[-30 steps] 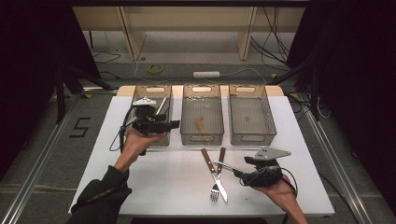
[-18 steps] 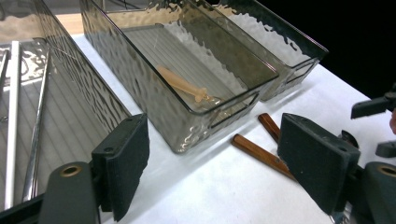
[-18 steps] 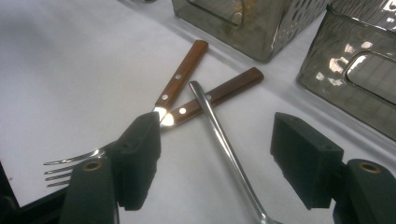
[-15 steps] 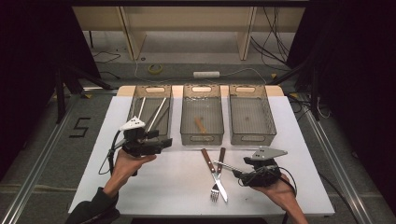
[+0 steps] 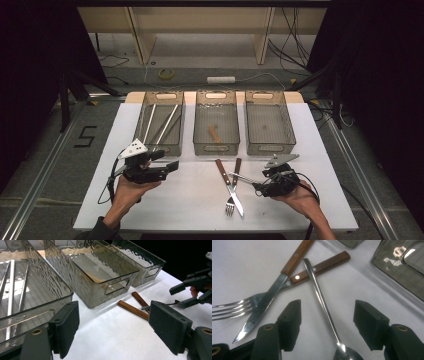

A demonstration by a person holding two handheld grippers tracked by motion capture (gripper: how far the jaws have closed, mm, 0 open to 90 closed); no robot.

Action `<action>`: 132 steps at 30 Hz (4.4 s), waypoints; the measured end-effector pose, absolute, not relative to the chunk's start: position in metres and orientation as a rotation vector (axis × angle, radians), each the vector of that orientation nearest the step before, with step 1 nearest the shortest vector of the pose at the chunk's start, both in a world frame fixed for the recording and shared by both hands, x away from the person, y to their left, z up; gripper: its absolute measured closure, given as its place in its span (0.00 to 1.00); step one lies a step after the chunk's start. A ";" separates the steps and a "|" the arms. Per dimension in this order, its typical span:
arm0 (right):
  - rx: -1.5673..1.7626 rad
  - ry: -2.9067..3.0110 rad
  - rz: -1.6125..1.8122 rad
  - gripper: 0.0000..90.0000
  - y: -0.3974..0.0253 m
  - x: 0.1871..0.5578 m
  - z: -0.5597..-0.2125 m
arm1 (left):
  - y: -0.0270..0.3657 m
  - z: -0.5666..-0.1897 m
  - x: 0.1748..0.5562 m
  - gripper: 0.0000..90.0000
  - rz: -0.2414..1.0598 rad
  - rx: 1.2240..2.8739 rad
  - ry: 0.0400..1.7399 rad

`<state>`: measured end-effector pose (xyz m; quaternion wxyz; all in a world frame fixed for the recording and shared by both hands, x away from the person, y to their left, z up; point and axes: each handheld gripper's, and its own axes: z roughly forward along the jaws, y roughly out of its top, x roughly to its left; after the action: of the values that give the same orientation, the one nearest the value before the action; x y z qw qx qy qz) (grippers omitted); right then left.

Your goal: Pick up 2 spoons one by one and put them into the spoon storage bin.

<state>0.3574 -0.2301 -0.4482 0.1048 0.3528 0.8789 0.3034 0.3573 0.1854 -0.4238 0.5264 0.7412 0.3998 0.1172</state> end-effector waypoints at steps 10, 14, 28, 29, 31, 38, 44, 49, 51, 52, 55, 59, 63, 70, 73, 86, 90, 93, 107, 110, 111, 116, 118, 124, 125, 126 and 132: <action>1.029 2.704 0.779 0.57 -0.228 0.369 -0.449 | 0.187 -0.425 0.351 0.26 0.276 1.770 0.958; 1.010 2.742 0.729 0.61 -0.226 0.372 -0.450 | 0.189 -0.425 0.348 0.27 0.269 1.758 0.957; 0.965 2.806 0.606 0.74 -0.218 0.382 -0.449 | 0.192 -0.426 0.343 0.26 0.262 1.747 0.968; 0.958 2.811 0.595 0.75 -0.218 0.382 -0.450 | 0.192 -0.426 0.343 0.26 0.262 1.748 0.968; 0.950 2.816 0.584 0.77 -0.217 0.383 -0.450 | 0.192 -0.425 0.343 0.26 0.265 1.747 0.968; 0.934 2.854 0.537 0.82 -0.213 0.385 -0.452 | 0.193 -0.424 0.342 0.26 0.238 1.715 0.965; 0.916 2.870 0.474 0.87 -0.208 0.386 -0.456 | 0.192 -0.424 0.342 0.26 0.247 1.725 0.963; 0.887 2.875 0.447 0.93 -0.207 0.385 -0.458 | 0.191 -0.424 0.341 0.26 0.251 1.733 0.957; 0.876 2.879 0.441 0.94 -0.206 0.384 -0.458 | 0.191 -0.424 0.341 0.26 0.251 1.736 0.956; 0.871 2.873 0.438 0.95 -0.206 0.384 -0.458 | 0.191 -0.424 0.341 0.26 0.251 1.737 0.956; 0.850 2.878 0.441 0.96 -0.207 0.384 -0.456 | 0.191 -0.423 0.341 0.26 0.252 1.737 0.957; 0.851 2.864 0.459 0.96 -0.208 0.382 -0.451 | 0.191 -0.423 0.341 0.26 0.255 1.739 0.957; 0.846 2.848 0.517 0.96 -0.212 0.381 -0.443 | 0.191 -0.423 0.341 0.26 0.269 1.732 0.955; 0.852 2.800 0.662 0.96 -0.214 0.381 -0.427 | 0.194 -0.421 0.341 0.26 0.286 1.703 0.960; 0.854 2.778 0.705 0.96 -0.212 0.383 -0.418 | 0.197 -0.421 0.341 0.26 0.292 1.716 0.947; 0.883 2.673 0.902 0.96 -0.189 0.415 -0.390 | 0.204 -0.419 0.337 0.26 0.345 1.736 0.923; 0.902 2.661 0.928 0.96 -0.177 0.427 -0.383 | 0.204 -0.420 0.338 0.25 0.330 1.724 0.929; 0.915 2.650 0.941 0.96 -0.169 0.437 -0.378 | 0.204 -0.420 0.337 0.25 0.334 1.726 0.926; 0.968 2.588 0.965 0.96 -0.147 0.473 -0.359 | 0.203 -0.421 0.337 0.25 0.337 1.728 0.930; 0.988 2.573 0.975 0.96 -0.144 0.479 -0.357 | 0.202 -0.421 0.337 0.24 0.339 1.735 0.926; 1.000 2.566 0.972 0.96 -0.143 0.481 -0.356 | 0.202 -0.421 0.337 0.24 0.340 1.736 0.925; 1.039 2.542 0.980 0.96 -0.139 0.492 -0.356 | 0.203 -0.421 0.337 0.24 0.343 1.734 0.925; 1.052 2.538 0.983 0.96 -0.137 0.496 -0.356 | 0.203 -0.420 0.337 0.24 0.345 1.734 0.925; 1.062 2.526 0.983 0.96 -0.130 0.505 -0.355 | 0.203 -0.420 0.337 0.24 0.348 1.733 0.926; 1.058 2.527 0.981 0.96 -0.130 0.506 -0.355 | 0.203 -0.420 0.337 0.24 0.349 1.733 0.925; 1.060 2.522 0.982 0.96 -0.130 0.508 -0.356 | 0.203 -0.420 0.337 0.24 0.348 1.733 0.925; 1.082 2.517 0.972 0.96 -0.127 0.514 -0.359 | 0.202 -0.420 0.337 0.24 0.347 1.735 0.922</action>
<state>0.5141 -0.1269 -0.3592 0.1171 0.3698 0.8598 0.3321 0.3366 0.2024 -0.4204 0.5424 0.7306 0.3881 0.1463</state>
